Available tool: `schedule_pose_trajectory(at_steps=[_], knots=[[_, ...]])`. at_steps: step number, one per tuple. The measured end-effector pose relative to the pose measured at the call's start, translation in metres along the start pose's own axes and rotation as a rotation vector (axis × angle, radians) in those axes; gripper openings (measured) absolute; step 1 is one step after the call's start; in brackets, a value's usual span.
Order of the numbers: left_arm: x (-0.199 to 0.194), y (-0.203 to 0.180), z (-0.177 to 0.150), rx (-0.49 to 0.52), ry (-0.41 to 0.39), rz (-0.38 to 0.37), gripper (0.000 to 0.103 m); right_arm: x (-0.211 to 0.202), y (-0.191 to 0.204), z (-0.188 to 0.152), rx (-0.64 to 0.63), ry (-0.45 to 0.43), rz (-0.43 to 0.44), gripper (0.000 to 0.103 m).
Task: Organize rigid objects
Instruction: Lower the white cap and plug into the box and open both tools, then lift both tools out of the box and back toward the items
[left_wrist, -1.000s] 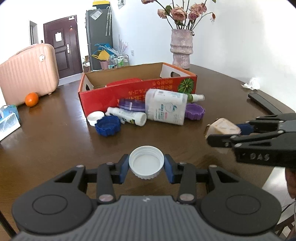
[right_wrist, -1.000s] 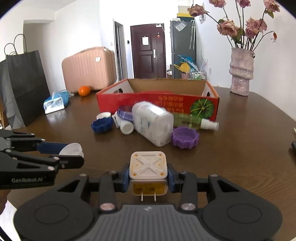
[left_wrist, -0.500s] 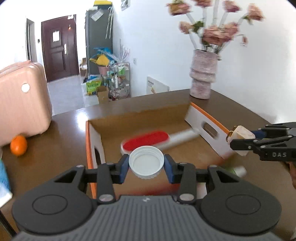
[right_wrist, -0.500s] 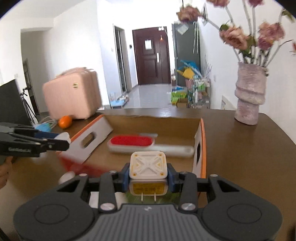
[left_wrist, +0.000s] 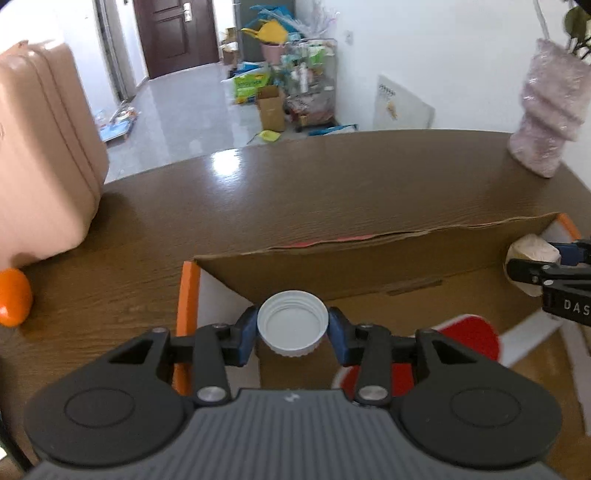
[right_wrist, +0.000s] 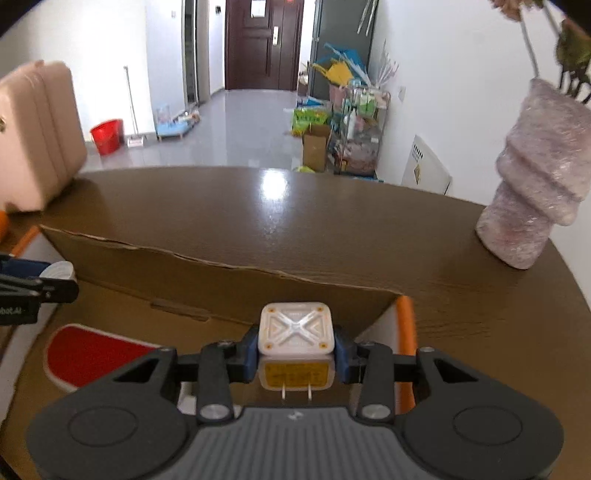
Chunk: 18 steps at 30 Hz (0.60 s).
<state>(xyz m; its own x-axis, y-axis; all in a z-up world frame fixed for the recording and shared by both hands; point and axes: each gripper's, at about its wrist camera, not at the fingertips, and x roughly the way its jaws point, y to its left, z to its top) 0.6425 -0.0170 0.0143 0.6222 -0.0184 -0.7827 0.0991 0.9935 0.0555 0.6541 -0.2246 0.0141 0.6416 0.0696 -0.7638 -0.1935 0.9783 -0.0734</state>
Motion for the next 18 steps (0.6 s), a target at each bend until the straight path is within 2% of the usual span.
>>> schedule_pose_trajectory(at_steps=[1,2,4,6,12,14,18], knots=[[0.001,-0.004,-0.003,0.031,-0.019,0.009,0.053,0.004,0.002,0.0,-0.002,-0.006,-0.021,0.041],[0.001,-0.006,-0.004,0.05,-0.017,0.006,0.056,0.006,0.004,-0.001,-0.014,-0.023,-0.055,0.042],[0.0,-0.005,-0.003,0.039,-0.015,-0.02,0.067,0.009,0.006,-0.003,-0.029,-0.028,-0.069,0.044],[0.0,-0.003,-0.003,0.033,-0.014,-0.026,0.068,0.008,0.008,-0.004,-0.032,-0.027,-0.046,0.051],[-0.005,-0.004,-0.003,0.014,-0.001,-0.02,0.072,0.002,0.008,-0.004,-0.023,-0.028,-0.035,0.052],[-0.013,-0.002,-0.004,-0.012,0.016,-0.058,0.073,0.001,0.004,-0.002,-0.017,-0.032,-0.032,0.054],[-0.039,0.004,-0.005,-0.018,0.013,-0.056,0.077,-0.016,0.003,-0.001,-0.01,-0.022,-0.007,0.059]])
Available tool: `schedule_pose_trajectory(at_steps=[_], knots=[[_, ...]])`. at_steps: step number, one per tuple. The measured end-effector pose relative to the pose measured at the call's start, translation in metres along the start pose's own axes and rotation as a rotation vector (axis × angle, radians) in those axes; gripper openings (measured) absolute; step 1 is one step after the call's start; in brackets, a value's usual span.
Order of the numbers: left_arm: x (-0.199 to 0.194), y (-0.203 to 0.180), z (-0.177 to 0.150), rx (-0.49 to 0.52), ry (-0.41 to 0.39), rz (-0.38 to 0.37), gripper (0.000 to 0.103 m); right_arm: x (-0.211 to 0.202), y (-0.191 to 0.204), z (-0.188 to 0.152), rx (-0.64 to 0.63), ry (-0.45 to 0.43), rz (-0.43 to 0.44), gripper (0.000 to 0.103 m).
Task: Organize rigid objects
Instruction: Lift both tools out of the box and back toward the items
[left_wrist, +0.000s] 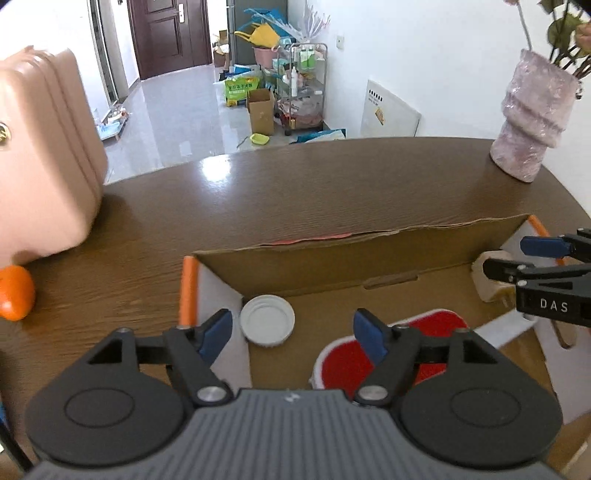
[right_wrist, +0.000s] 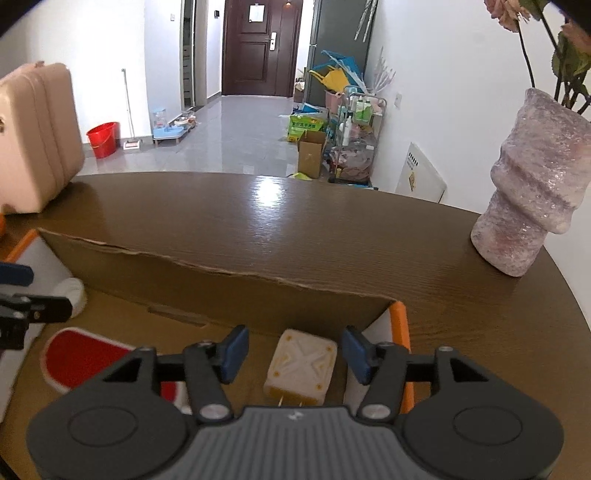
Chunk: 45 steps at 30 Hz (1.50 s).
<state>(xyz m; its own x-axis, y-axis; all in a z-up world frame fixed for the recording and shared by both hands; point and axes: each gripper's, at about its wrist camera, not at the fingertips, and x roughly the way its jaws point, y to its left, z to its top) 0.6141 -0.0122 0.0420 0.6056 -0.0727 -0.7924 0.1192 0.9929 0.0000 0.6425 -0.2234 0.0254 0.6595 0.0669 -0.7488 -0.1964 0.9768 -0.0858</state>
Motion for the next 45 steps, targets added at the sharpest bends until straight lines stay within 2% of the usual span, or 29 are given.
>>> schedule_pose_trajectory(at_steps=[3,5,7,14,18,23,26,30,33,36,40,45], knots=[[-0.023,0.003,-0.004,-0.012,0.026,-0.017,0.083,-0.024,0.003,-0.002,-0.019,0.018,0.025,0.064],[-0.041,0.004,-0.01,-0.017,0.045,-0.021,0.084,-0.043,0.004,-0.005,-0.024,0.025,0.043,0.065],[-0.06,0.004,-0.018,-0.019,0.043,-0.017,0.087,-0.061,0.004,-0.011,-0.026,0.038,0.055,0.071],[-0.133,0.007,-0.059,-0.031,-0.023,-0.024,0.094,-0.139,0.01,-0.048,-0.052,-0.008,0.068,0.075],[-0.171,0.002,-0.101,-0.019,-0.083,-0.006,0.098,-0.185,0.012,-0.081,-0.039,-0.067,0.093,0.082],[-0.22,-0.008,-0.169,0.022,-0.195,-0.016,0.101,-0.24,0.016,-0.136,-0.019,-0.165,0.121,0.085],[-0.241,-0.007,-0.215,-0.013,-0.267,-0.033,0.103,-0.271,0.021,-0.175,0.006,-0.237,0.141,0.088],[-0.262,-0.01,-0.277,-0.031,-0.35,0.003,0.103,-0.308,0.037,-0.236,-0.001,-0.354,0.088,0.09],[-0.277,-0.01,-0.321,-0.075,-0.411,0.027,0.103,-0.326,0.049,-0.283,0.016,-0.418,0.058,0.098],[-0.284,-0.013,-0.365,-0.095,-0.436,0.027,0.103,-0.335,0.063,-0.328,0.004,-0.439,0.049,0.099],[-0.299,-0.024,-0.412,-0.029,-0.511,0.054,0.103,-0.344,0.076,-0.381,0.031,-0.454,0.055,0.101],[-0.298,-0.032,-0.434,0.023,-0.514,0.025,0.103,-0.347,0.091,-0.422,0.085,-0.461,0.091,0.102]])
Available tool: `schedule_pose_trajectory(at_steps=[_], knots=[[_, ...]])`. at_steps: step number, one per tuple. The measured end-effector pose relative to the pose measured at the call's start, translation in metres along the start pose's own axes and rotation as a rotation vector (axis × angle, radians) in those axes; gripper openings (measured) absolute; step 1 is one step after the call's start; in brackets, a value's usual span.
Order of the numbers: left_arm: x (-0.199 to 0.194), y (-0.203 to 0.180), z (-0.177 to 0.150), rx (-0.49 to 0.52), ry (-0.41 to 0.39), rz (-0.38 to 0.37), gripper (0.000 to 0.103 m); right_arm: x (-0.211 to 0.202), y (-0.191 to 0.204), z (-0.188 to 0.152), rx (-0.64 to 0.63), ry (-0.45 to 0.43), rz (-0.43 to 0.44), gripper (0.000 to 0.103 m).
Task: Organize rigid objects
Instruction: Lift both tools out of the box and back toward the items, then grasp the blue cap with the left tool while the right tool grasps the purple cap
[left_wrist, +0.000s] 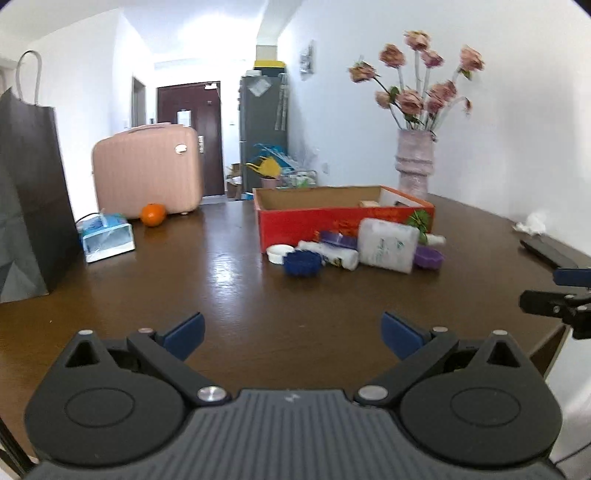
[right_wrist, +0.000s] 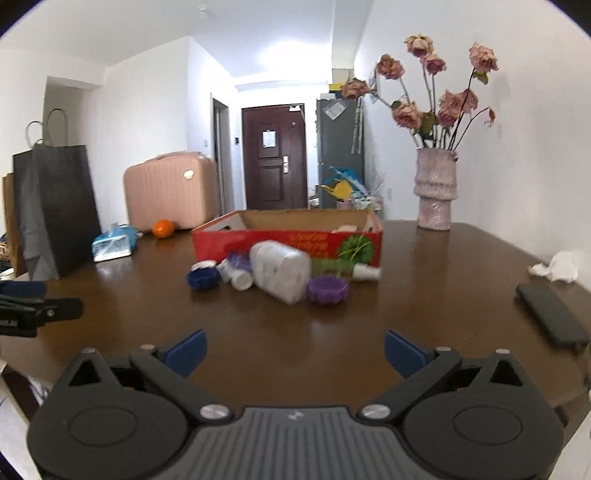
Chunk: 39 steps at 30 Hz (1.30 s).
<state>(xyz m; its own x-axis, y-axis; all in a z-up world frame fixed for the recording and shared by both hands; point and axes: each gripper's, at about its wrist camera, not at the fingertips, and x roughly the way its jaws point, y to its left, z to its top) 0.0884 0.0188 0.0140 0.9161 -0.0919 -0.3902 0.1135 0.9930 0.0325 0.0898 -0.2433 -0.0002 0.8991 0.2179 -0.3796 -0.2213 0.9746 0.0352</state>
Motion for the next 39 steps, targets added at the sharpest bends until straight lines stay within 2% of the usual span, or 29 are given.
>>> schedule_pose_trajectory(at_steps=[4,9,15,22,26,28,30,35,37,39], knots=[[0.008,-0.006,-0.002,0.023,0.0,0.014,0.103,0.005,0.009,-0.004,-0.017,0.009,0.002,0.102],[0.023,-0.009,-0.004,0.02,0.037,0.002,0.103,0.016,0.008,-0.004,-0.012,0.015,0.005,0.1],[0.061,-0.009,0.01,0.02,0.097,0.001,0.103,0.042,-0.007,0.003,0.018,0.049,-0.023,0.09],[0.138,-0.002,0.047,0.002,0.192,-0.03,0.087,0.096,-0.027,0.024,0.033,0.115,-0.044,0.082],[0.187,-0.003,0.063,0.024,0.226,-0.045,0.085,0.137,-0.038,0.038,0.027,0.168,-0.054,0.08],[0.21,-0.003,0.069,0.022,0.25,-0.042,0.079,0.159,-0.044,0.046,0.03,0.199,-0.055,0.076],[0.228,-0.001,0.072,0.012,0.275,-0.045,0.078,0.179,-0.051,0.052,0.045,0.216,-0.05,0.073],[0.253,0.002,0.072,-0.007,0.305,-0.075,0.067,0.217,-0.058,0.062,0.047,0.262,-0.026,0.065],[0.257,0.002,0.073,-0.018,0.305,-0.075,0.057,0.224,-0.057,0.065,0.038,0.26,-0.019,0.056],[0.26,0.003,0.072,-0.024,0.305,-0.077,0.055,0.229,-0.057,0.066,0.035,0.258,-0.018,0.053]])
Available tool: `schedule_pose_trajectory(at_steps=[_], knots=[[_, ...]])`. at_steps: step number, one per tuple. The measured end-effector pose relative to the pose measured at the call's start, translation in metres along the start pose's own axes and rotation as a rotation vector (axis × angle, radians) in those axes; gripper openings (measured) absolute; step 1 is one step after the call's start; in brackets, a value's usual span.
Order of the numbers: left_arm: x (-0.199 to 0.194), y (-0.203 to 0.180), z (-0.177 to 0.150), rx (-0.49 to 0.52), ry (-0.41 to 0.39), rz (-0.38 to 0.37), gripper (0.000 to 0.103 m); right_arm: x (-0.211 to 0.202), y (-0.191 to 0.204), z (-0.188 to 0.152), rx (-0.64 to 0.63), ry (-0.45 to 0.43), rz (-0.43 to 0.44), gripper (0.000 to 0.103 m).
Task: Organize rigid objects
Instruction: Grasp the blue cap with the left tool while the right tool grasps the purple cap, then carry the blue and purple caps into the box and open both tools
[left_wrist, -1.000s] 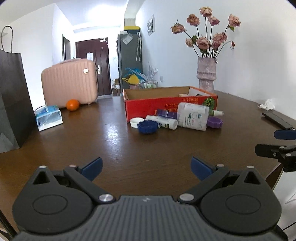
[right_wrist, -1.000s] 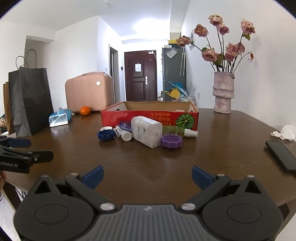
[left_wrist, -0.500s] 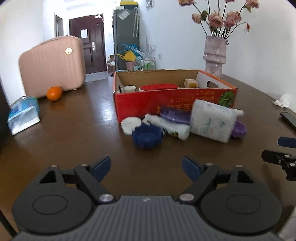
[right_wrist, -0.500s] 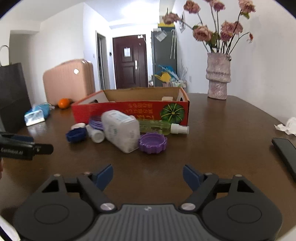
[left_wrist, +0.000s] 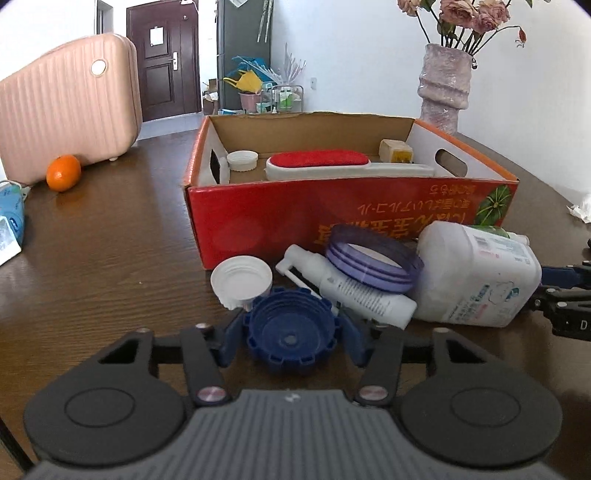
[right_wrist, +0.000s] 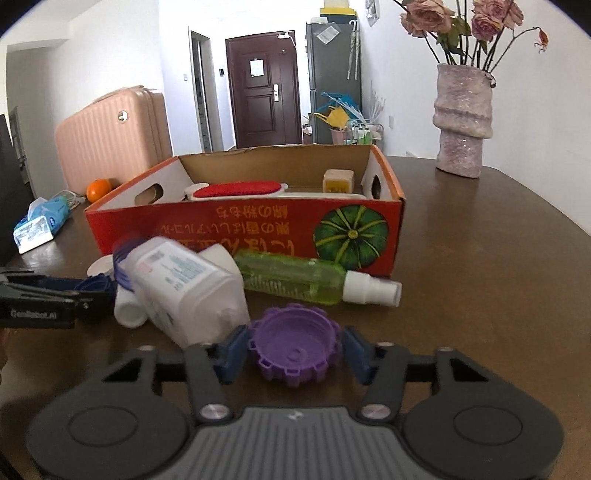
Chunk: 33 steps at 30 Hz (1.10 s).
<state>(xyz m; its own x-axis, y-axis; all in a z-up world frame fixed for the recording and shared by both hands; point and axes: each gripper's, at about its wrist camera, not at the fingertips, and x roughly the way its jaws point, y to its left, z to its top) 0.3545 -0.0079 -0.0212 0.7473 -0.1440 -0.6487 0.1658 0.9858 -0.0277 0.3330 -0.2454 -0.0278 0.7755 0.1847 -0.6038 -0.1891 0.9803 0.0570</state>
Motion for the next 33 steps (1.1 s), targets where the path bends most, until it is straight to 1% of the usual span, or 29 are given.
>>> schedule_pose_trajectory(at_steps=[4,7,12,17,22,25,29,33], knots=[[-0.003,-0.001,-0.003,-0.001,-0.005,0.014,0.055,0.002,0.0,0.0,-0.004,-0.007,0.006,0.053],[-0.012,-0.002,-0.007,-0.009,-0.004,0.021,0.055,-0.004,-0.002,-0.003,0.0,-0.004,0.012,0.053],[-0.04,-0.003,-0.025,-0.034,-0.004,0.03,0.055,-0.021,-0.006,-0.015,-0.003,-0.004,-0.004,0.052],[-0.076,-0.006,-0.049,-0.048,-0.004,0.042,0.055,-0.054,-0.004,-0.039,-0.023,0.0,-0.017,0.052],[-0.112,-0.014,-0.065,-0.036,-0.041,0.04,0.055,-0.089,0.003,-0.063,-0.018,-0.004,0.004,0.052],[-0.132,-0.022,-0.069,-0.02,-0.076,0.031,0.055,-0.109,0.007,-0.073,-0.017,-0.026,0.007,0.052],[-0.154,-0.029,-0.073,-0.011,-0.113,0.02,0.055,-0.133,0.012,-0.08,-0.02,-0.061,0.003,0.052],[-0.169,-0.03,-0.078,-0.02,-0.135,0.016,0.055,-0.146,0.017,-0.083,-0.028,-0.083,0.01,0.052]])
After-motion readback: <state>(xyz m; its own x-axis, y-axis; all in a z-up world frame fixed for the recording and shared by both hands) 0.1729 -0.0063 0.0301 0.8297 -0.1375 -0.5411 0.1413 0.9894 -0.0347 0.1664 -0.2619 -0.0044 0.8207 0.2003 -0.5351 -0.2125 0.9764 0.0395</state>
